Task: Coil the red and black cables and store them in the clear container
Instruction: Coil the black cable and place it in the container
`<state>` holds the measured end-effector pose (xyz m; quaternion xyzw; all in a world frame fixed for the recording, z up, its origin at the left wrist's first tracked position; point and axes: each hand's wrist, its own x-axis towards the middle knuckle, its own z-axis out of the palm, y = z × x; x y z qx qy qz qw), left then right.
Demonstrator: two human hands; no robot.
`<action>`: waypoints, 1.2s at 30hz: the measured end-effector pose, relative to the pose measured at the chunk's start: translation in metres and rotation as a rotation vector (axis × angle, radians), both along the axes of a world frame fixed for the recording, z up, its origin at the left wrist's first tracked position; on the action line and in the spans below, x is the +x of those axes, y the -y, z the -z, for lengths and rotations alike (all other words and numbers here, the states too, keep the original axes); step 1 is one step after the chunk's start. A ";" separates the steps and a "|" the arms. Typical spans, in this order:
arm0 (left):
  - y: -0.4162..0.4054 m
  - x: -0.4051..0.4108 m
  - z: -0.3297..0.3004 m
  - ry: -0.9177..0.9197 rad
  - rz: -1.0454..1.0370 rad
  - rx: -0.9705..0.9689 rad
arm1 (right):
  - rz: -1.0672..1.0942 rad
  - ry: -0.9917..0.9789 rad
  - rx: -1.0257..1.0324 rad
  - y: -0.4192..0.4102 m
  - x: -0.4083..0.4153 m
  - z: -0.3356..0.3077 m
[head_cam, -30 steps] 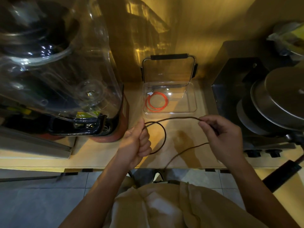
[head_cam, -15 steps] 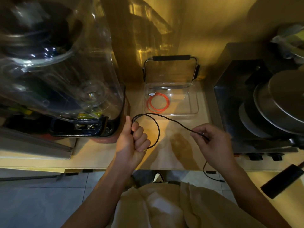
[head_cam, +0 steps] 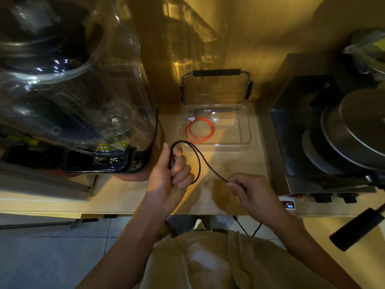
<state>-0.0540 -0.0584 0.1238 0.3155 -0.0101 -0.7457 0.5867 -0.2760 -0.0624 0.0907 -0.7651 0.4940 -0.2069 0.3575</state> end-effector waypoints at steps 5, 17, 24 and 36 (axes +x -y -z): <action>-0.001 -0.002 -0.002 0.017 0.015 -0.040 | -0.033 -0.022 0.000 -0.005 0.006 0.006; -0.006 -0.021 -0.003 0.565 0.194 -0.278 | -0.167 0.007 0.075 -0.011 0.021 -0.010; -0.013 -0.024 0.009 0.933 0.356 -0.325 | -0.176 0.118 0.070 -0.017 0.022 -0.019; -0.018 -0.030 0.003 0.981 0.675 -0.335 | 0.000 0.221 -0.128 0.001 0.007 -0.034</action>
